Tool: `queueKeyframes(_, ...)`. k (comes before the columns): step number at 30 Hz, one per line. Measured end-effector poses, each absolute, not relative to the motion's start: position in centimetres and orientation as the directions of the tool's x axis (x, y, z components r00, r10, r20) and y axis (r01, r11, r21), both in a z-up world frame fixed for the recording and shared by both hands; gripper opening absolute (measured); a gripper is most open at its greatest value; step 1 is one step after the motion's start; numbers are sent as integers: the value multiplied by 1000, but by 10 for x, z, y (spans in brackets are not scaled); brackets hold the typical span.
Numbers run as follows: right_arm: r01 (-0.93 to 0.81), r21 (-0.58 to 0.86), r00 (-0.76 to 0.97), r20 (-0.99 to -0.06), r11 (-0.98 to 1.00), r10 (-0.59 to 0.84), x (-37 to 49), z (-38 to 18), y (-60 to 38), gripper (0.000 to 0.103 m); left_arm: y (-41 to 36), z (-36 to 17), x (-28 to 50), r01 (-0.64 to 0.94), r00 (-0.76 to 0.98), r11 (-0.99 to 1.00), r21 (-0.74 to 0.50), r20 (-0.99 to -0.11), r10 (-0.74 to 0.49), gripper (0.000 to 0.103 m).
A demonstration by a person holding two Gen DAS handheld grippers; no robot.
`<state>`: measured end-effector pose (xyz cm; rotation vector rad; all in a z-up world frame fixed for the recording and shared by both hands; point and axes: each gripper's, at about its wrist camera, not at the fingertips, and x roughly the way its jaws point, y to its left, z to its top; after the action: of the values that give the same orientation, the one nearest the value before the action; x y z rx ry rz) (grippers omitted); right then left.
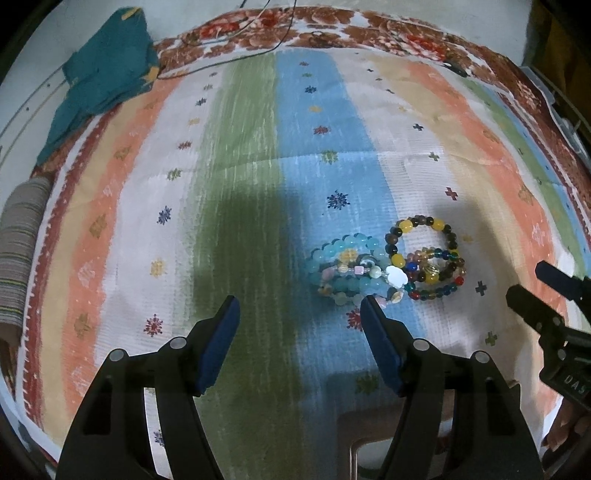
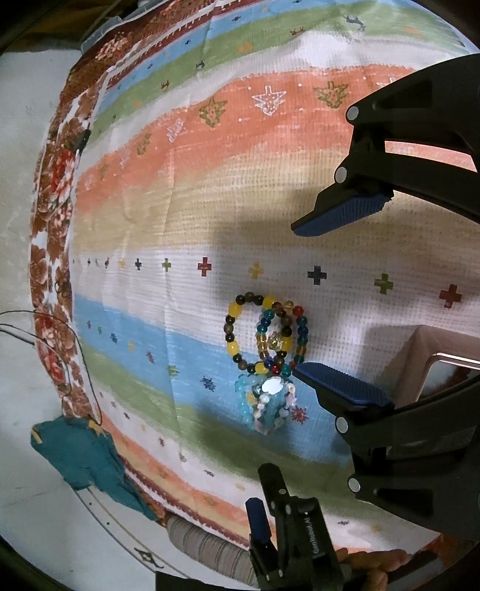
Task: Organize jewelry
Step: 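Move both open tools toward the pale blue and multicolour bracelets, then close left tool on the pale blue bracelet while right tool grasps the multicolour bracelet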
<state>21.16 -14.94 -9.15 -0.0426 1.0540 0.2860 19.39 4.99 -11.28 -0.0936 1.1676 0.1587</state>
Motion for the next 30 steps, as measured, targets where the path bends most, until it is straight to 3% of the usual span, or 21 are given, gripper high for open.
queueKeyframes(24, -260, 108, 405, -890, 959, 210, 237, -115, -140, 71, 50, -145, 220, -158, 324, 987, -16, -945, 37, 68)
queueKeyframes(29, -261, 98, 388, -900, 960, 197, 242, -121, -138, 70, 46, -148, 223, -139, 319, 990, -14, -947, 32, 64)
queueKeyframes(30, -264, 97, 387, -901, 960, 197, 243, -122, -137, 70, 46, -148, 223, -136, 319, 991, -14, -947, 31, 59)
